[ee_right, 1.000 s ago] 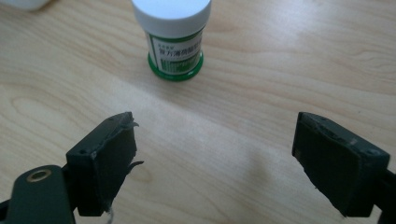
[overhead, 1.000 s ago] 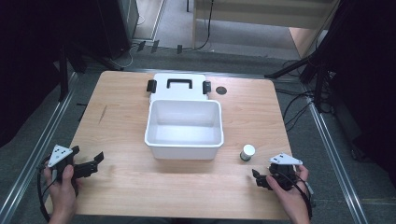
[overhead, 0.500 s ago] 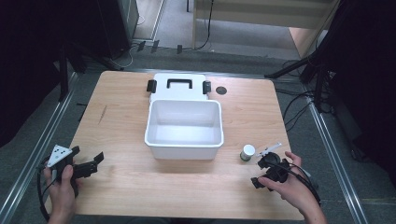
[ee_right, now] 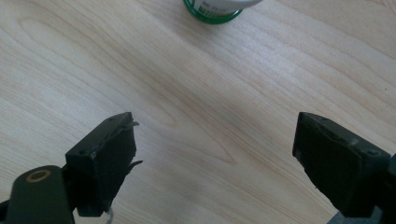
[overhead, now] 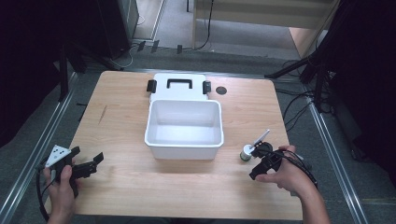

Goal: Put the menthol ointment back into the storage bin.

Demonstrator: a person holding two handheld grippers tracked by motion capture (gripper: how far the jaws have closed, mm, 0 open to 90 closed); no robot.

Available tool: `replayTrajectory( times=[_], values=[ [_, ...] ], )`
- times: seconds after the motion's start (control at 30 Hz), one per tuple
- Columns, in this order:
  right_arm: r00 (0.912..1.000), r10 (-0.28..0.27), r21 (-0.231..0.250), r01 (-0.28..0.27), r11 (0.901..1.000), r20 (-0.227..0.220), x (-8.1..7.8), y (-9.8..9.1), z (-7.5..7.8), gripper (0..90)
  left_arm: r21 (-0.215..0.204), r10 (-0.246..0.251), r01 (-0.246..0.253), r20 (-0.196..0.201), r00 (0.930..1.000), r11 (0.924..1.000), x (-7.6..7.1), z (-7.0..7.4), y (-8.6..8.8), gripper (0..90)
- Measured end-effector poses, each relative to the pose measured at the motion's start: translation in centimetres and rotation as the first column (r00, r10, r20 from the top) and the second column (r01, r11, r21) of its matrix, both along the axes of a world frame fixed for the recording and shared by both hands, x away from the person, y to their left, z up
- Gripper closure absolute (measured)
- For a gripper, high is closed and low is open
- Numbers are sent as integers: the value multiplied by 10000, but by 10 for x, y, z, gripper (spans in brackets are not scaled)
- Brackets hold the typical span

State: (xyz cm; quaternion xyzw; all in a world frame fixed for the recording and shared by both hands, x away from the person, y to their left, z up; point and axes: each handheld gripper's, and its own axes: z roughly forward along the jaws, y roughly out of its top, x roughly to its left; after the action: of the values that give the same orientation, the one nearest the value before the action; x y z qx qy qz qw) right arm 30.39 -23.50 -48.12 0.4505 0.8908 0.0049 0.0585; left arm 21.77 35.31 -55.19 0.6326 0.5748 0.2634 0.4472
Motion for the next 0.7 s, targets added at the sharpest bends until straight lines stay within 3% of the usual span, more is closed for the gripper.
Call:
replayTrajectory(
  times=[0.2, 0.4, 0.67, 0.7],
  values=[
    [9988, -467, -121, 466, 9988, -115, 9, 3, 6, 145, -129, -23, 24, 49, 10000, 9999, 0, 0, 0, 0],
    [9994, -285, 186, 289, 9994, -210, 21, 13, 10, 171, -170, -57, 57, 40, 10000, 9998, 0, 0, 1, 0],
    [9977, -647, 480, 656, 9967, -214, 35, 22, 8, 240, -171, -149, 149, 34, 9999, 9997, 0, 0, 1, 0],
    [9978, -656, 712, 662, 9953, -104, 38, 24, 8, 271, -162, -168, 168, 22, 9999, 9997, 0, 0, 1, 0]
  ],
)
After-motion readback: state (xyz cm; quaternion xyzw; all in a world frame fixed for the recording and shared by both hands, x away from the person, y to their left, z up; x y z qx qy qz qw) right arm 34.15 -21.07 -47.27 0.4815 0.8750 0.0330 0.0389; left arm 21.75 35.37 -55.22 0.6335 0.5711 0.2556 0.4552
